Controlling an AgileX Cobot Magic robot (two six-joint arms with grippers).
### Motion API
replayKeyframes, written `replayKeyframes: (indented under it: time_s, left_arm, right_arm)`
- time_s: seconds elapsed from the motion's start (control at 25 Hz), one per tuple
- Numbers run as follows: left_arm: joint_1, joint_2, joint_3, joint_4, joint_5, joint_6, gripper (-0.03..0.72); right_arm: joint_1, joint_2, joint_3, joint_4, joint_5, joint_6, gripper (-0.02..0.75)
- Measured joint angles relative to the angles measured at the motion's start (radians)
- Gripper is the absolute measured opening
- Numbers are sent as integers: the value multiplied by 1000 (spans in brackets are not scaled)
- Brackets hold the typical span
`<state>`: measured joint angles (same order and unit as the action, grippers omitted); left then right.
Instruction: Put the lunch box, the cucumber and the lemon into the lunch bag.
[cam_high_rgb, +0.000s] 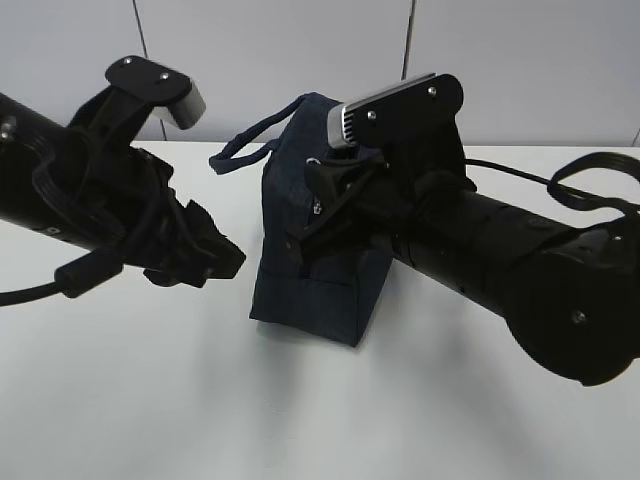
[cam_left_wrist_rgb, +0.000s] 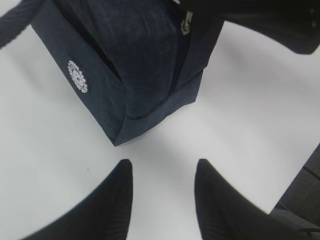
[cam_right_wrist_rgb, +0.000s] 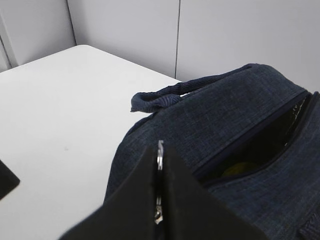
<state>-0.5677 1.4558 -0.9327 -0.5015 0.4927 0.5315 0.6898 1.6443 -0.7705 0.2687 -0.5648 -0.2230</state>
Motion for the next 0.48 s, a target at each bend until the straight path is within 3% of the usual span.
replayKeyframes:
  time_s: [0.48]
  left_arm:
    - [-10,128,6,-9,-169,26,328]
  right_arm:
    - [0,0,-10,99,11,0,0]
